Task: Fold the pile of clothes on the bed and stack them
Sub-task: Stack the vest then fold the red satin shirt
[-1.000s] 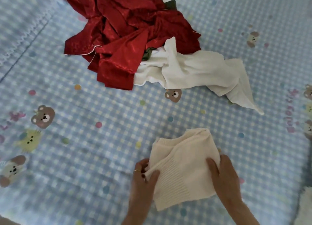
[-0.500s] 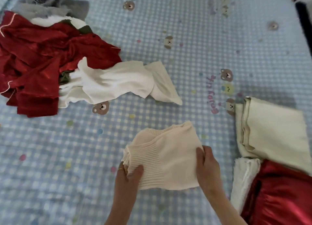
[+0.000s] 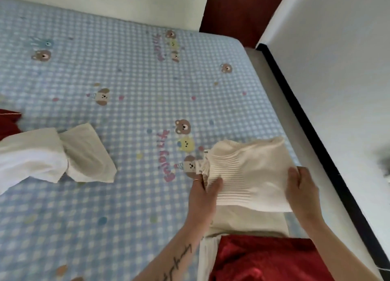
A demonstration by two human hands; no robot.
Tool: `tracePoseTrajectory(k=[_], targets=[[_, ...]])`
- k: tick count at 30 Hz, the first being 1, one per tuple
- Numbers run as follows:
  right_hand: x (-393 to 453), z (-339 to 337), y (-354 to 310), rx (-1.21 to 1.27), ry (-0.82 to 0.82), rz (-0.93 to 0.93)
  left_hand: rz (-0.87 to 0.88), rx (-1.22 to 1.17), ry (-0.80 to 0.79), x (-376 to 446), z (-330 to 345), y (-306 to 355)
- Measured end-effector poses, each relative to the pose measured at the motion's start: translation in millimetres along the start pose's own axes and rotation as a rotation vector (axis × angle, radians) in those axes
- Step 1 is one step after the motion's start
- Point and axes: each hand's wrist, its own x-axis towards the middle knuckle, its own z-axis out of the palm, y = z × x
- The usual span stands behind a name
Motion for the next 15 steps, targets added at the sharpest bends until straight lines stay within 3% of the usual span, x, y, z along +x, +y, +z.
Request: tracePoseTrajectory(k=[6,9,12,15], targets=[[18,70,84,-0.188,-0.371,0.153,-0.280,0.356,-0.007,38,10,-71],[14,86,95,-0.172,-0.352,0.209,-0.235,0.388,-0.018,38,5,-82],[17,80,90,-0.353,-0.347,0.241,-0.247,0.332,0.008,25,-5,-80],[3,72,61,-0.534,-0.163,0.166,-0.284,0.339,0.132,-2,-59,-87]])
